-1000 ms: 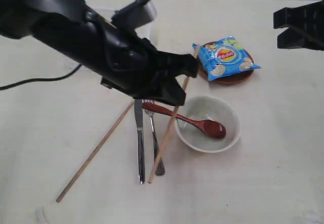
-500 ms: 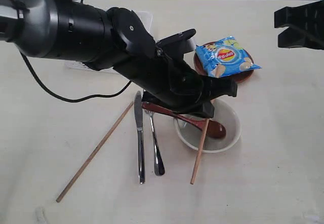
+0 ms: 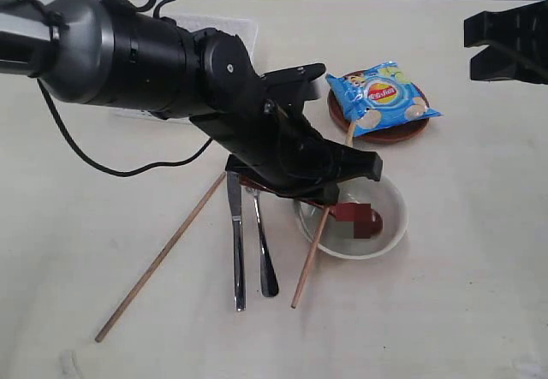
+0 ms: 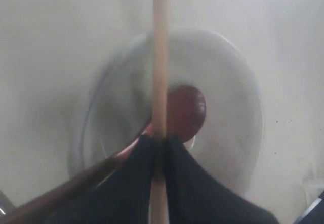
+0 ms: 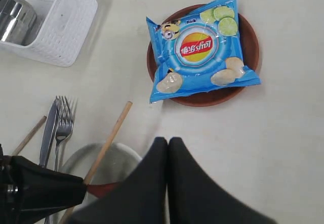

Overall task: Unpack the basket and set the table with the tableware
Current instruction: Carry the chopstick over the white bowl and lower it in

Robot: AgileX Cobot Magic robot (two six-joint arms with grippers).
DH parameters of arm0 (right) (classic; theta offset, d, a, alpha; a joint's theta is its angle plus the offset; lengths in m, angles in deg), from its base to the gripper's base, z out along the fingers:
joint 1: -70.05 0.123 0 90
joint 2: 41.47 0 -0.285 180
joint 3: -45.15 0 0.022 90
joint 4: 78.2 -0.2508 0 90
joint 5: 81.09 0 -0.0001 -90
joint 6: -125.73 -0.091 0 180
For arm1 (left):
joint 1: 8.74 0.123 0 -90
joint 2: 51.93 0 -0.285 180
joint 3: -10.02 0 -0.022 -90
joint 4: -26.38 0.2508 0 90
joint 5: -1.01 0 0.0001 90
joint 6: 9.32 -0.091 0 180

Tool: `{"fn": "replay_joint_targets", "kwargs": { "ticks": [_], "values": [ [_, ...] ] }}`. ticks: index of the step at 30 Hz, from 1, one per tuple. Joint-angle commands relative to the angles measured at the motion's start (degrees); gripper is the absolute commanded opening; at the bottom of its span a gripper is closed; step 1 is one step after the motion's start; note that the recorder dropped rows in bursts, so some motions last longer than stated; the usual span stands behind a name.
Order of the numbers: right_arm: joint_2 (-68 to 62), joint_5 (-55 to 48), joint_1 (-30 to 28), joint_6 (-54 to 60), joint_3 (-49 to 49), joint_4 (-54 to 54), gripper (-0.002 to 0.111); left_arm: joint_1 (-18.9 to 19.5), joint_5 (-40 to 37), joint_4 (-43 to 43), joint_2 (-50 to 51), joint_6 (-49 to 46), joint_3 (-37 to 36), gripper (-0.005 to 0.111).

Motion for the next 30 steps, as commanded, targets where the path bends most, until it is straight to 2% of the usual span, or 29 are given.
{"fn": "replay_joint_targets", "kwargs": {
  "ticks": [1, 7, 14, 20, 30],
  "values": [
    [0.4, -0.19, -0.22, -0.05, 0.17, 0.15, -0.001, 0.04, 1.07, 0.73, 0.06, 0.62, 0.03, 0.0],
    [0.4, -0.07, -0.22, -0.05, 0.17, 0.15, -0.001, 0.04, 0.4, 0.73, 0.06, 0.62, 0.03, 0.004],
    [0.4, -0.19, -0.22, -0.05, 0.17, 0.15, -0.001, 0.04, -0.6, 0.73, 0.06, 0.62, 0.03, 0.034],
    [0.4, -0.3, -0.22, -0.05, 0.17, 0.15, -0.001, 0.04, -0.6, 1.04, -0.62, 0.62, 0.03, 0.035],
    [0.4, -0.44, -0.22, -0.05, 0.17, 0.15, -0.001, 0.04, -2.14, 7.11, -6.78, 0.62, 0.03, 0.035]
  ]
}}
